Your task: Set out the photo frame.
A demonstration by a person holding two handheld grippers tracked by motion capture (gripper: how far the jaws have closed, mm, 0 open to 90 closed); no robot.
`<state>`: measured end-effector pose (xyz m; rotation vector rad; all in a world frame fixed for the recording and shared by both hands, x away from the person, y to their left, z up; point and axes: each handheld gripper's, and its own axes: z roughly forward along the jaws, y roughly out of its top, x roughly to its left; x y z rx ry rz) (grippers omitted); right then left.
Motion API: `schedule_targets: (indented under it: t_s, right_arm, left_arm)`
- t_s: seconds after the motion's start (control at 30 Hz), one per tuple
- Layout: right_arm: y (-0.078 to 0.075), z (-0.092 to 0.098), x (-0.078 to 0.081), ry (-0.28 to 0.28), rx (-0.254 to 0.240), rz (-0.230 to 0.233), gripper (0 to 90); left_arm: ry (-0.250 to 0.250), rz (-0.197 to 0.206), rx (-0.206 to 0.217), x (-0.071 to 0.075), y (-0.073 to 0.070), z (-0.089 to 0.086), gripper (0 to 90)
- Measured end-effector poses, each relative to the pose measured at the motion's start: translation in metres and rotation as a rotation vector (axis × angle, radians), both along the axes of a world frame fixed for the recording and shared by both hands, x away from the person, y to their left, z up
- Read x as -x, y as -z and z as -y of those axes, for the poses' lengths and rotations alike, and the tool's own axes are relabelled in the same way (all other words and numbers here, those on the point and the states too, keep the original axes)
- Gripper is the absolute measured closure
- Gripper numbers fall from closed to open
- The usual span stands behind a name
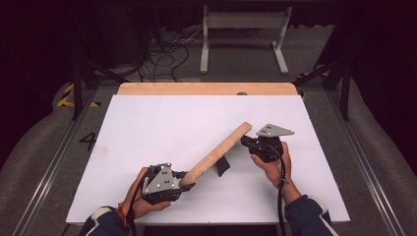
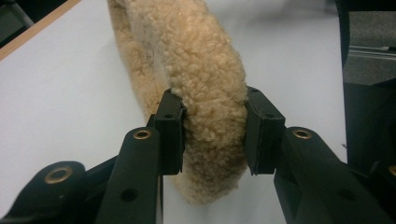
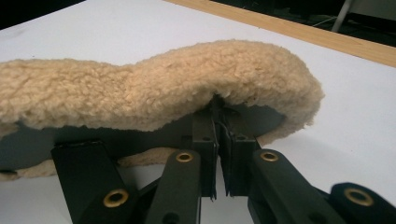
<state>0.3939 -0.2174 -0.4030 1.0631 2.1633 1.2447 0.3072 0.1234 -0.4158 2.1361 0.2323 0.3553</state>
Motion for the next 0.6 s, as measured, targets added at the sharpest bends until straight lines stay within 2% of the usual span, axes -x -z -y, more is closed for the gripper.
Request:
schedule_targets:
  t_s: [0.17, 0.33, 0.6]
  right_arm:
    - [0.001, -0.003, 0.000, -0.003, -0.009, -0.015, 86.6]
    - [0.000, -0.012, -0.001, -0.014, 0.010, 0.002, 86.8]
    - [-0.002, -0.018, -0.005, -0.017, 0.013, -0.003, 86.6]
  left_arm:
    - [0.000, -0.003, 0.004, 0.002, 0.000, 0.003, 63.5]
    - [0.010, -0.019, 0.012, 0.002, 0.001, 0.006, 63.0]
    - [0.025, -0.051, 0.031, 0.002, 0.001, 0.011, 62.2]
